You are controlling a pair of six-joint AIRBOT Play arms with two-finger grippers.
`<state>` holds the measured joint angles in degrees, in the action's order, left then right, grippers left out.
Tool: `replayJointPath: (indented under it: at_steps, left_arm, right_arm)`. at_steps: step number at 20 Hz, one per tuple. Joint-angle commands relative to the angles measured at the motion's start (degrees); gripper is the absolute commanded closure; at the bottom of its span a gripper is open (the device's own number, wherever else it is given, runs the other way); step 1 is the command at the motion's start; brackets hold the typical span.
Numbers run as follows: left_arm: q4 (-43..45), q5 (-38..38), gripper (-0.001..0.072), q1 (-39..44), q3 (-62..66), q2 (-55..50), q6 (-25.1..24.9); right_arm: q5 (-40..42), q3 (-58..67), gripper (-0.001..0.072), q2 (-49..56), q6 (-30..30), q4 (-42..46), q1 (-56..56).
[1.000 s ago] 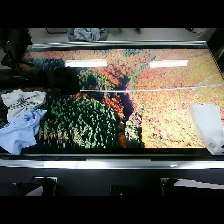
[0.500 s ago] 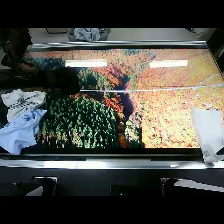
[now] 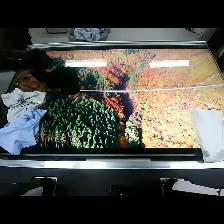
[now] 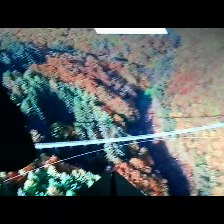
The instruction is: Fold the shirts.
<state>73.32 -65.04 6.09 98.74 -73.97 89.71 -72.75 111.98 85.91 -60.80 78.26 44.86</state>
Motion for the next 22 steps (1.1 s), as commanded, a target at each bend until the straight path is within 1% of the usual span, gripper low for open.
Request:
replayJointPath:
  at_steps: [1, 2, 3, 4, 5, 6, 7, 8, 9, 10, 11, 22]
  left_arm:
    - [15.3, -12.7, 0.0473, 1.4, 2.8, -8.4, 6.3]
    - [15.0, -18.8, 0.0110, 1.5, 1.6, -10.6, 8.0]
    - [14.6, -24.4, 0.0006, 1.9, -1.0, -12.0, 6.3]
    - [14.6, -25.4, 0.0056, 2.6, -5.2, -11.8, 4.0]
    - [14.6, -22.9, 0.0058, 3.5, -10.5, -9.9, 3.3]
    - [14.6, -18.3, 0.0058, 4.3, -15.6, -7.2, 3.5]
    - [14.6, -12.1, 0.0058, 5.1, -21.0, -4.1, 5.1]
    - [14.6, -7.4, 0.0058, 5.6, -24.7, -1.9, 5.7]
    - [14.6, -4.6, 0.0058, 5.9, -27.1, -0.7, 6.3]
    - [14.6, -4.5, 0.0057, 5.9, -27.8, -0.5, 6.4]
    - [14.6, -4.5, 0.0056, 5.9, -27.8, -0.6, 6.4]
    - [14.6, -4.4, 0.0056, 5.9, -27.8, -0.7, 6.4]
  right_arm:
    - [-6.6, 0.1, 0.0183, 0.3, 4.4, -2.1, -18.9]
    - [-11.0, -2.8, 0.0089, 1.1, 3.9, -0.3, -23.2]
    - [-15.8, -6.5, 0.0065, 2.2, 3.2, 0.0, -26.5]
    - [-19.1, -11.0, 0.0068, 2.8, 2.7, -0.1, -28.8]
    - [-20.5, -15.6, 0.0070, 2.8, 2.8, -0.1, -30.3]
    - [-20.5, -20.2, 0.0072, 2.2, 2.8, -0.2, -31.3]
    - [-19.1, -23.4, 0.0077, 1.6, 3.0, -0.2, -32.0]
    - [-17.4, -25.4, 0.0083, 1.2, 2.4, -0.5, -32.0]
    - [-17.1, -26.0, 0.0106, 1.2, 2.1, -1.2, -32.0]
    - [-17.1, -26.1, 0.0148, 1.2, 2.1, -1.1, -32.0]
    - [-17.0, -26.1, 0.0155, 1.2, 2.1, -1.1, -31.9]
    - [-16.7, -26.1, 0.0155, 1.2, 2.1, -1.1, -31.9]
